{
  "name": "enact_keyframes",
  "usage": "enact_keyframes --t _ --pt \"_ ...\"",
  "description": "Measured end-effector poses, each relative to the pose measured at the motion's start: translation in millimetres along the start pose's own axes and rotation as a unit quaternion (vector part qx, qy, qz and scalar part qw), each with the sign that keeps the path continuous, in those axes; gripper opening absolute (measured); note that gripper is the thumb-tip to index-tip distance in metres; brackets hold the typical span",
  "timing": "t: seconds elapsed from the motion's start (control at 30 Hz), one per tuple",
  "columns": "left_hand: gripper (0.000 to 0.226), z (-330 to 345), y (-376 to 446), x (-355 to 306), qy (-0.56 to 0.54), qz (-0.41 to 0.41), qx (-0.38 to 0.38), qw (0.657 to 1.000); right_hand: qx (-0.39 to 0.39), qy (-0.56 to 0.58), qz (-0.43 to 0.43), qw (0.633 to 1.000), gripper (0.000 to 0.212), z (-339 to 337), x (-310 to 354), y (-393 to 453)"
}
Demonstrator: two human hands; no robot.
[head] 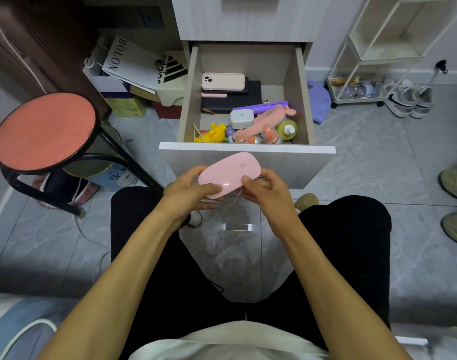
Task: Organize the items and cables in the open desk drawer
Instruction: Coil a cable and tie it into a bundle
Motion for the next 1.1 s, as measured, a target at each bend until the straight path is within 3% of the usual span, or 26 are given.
enact_keyframes --t 0.17,0.27,0.33,0.4,0.6,0.7,0.8,0.9,1.0,1.1 --pt "0.024 1.4 0.1 -10.6 -0.033 0.049 -0.03 0.998 0.046 0.007 0.006 0.999 0.019 3.7 6.3 -6.4" --pt "0.025 -4.6 6.4 -18.1 -0.042 0.059 -0.088 0.993 0.095 -0.055 -0.009 0.994 0.009 -2.2 12.5 -15.0" --pt "0.025 -12.9 12.3 -23.7 0.096 0.104 -0.149 0.979 0.092 -0.131 -0.031 0.987 0.013 -6.7 15.6 -18.0" --pt "0.028 -16.8 17.5 -28.0 0.258 0.156 -0.164 0.94 0.071 -0.179 -0.052 0.98 0.017 -9.1 20.9 -18.1" --pt "0.028 -11.4 12.5 -32.8 0.456 0.21 -0.058 0.863 0.059 -0.269 -0.121 0.954 0.019 -11.3 54.7 -7.3" --pt "0.028 -14.1 7.1 -36.4 0.406 0.224 0.028 0.886 0.033 -0.252 -0.114 0.96 0.025 -12.9 64.5 5.0" --pt "0.031 -22.5 4.9 -33.0 0.249 0.195 0.084 0.945 0.017 -0.201 -0.081 0.976 0.027 -16.5 62.5 15.2" --pt "0.031 -22.0 4.0 -21.1 0.068 0.133 0.096 0.984 0.056 -0.216 -0.02 0.975 0.018 -12.9 42.1 14.2" --pt "0.033 -16.5 6.4 -10.7 -0.034 0.074 0.071 0.994 0.068 -0.227 -0.015 0.971 0.023 -9.6 19.3 6.1" --pt "0.023 -21.7 15.3 -5.6 -0.023 0.029 -0.038 0.999 0.081 -0.263 -0.047 0.96 0.031 -8.5 10.2 -3.8"
Point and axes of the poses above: each hand's wrist, its own y-axis towards the middle knuckle, its own z-axis out of the palm, x = y × z, the point moved 3 cm from there along y, towards the middle knuckle, and after that the axes turned 9 degrees about y, right-handed, at the moved point
